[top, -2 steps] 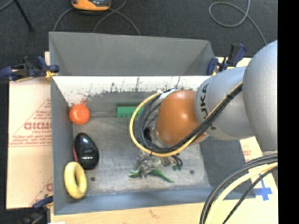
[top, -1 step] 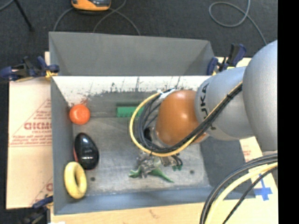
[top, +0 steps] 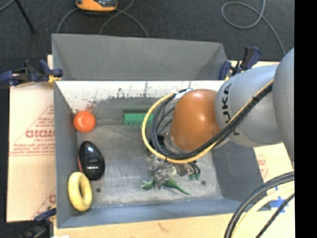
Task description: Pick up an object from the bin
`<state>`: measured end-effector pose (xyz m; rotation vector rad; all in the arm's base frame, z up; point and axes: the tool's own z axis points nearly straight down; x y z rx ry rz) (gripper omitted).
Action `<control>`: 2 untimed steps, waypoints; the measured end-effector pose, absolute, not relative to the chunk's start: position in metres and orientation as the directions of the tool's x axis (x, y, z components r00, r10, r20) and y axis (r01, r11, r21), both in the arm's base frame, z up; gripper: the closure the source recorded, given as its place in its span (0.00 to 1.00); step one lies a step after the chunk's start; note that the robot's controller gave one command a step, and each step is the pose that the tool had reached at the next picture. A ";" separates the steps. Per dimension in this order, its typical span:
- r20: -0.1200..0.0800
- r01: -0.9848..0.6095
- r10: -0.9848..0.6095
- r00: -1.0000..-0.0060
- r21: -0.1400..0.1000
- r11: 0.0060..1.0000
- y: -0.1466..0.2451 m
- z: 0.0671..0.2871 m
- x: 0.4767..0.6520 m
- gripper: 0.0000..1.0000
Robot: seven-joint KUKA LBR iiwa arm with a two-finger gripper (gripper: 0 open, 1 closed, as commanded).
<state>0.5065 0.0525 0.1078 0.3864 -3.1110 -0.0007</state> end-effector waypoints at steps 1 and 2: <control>-0.012 0.243 0.243 -0.970 0.003 0.970 0.057 0.073 0.496 1.00; -0.012 0.245 0.245 -0.970 0.003 0.970 0.057 0.073 0.496 1.00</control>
Offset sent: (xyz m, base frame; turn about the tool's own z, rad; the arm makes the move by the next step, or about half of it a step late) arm 0.0000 0.0000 0.0000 0.0000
